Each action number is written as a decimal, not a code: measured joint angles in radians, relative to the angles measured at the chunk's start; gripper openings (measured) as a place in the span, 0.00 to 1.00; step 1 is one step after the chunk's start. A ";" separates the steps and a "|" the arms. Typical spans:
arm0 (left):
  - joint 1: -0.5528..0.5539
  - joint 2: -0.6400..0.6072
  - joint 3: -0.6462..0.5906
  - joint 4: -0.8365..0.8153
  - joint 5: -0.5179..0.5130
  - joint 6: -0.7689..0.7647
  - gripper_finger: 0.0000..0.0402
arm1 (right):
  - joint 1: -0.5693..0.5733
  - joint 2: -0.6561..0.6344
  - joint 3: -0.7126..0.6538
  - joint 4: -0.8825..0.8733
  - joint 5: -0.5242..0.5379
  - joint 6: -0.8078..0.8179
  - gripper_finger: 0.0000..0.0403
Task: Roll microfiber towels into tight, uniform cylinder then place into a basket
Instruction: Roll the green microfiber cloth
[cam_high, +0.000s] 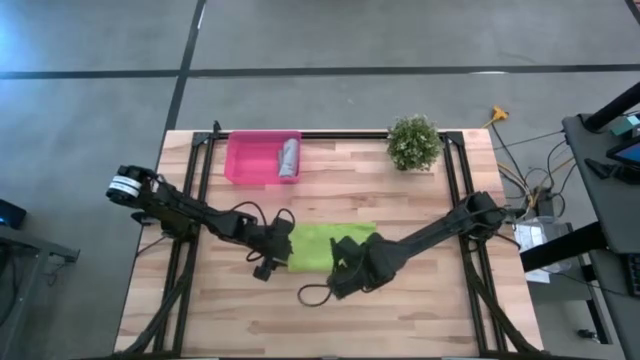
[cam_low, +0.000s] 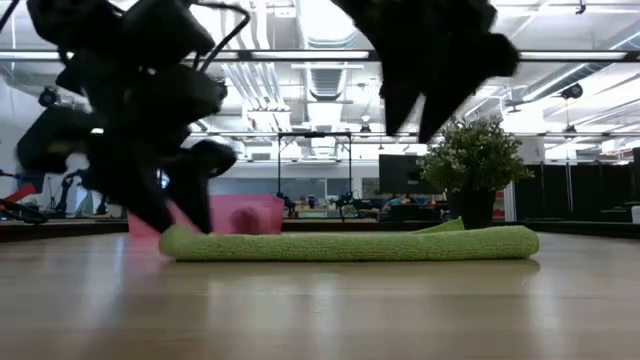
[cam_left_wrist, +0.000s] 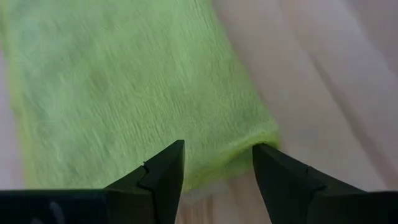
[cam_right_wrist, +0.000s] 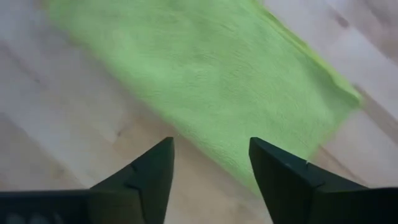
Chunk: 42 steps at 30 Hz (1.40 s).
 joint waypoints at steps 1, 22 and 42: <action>0.000 -0.006 0.007 0.001 -0.002 -0.013 0.43 | -0.003 -0.012 -0.022 0.005 -0.005 0.030 0.49; 0.000 -0.227 0.087 -0.128 -0.146 -0.231 0.43 | -0.152 -0.364 -0.640 0.501 -0.242 -0.143 0.02; 0.040 0.200 0.371 -0.299 -0.079 -0.683 0.00 | -0.340 -0.349 -0.806 0.700 -0.486 -0.281 0.02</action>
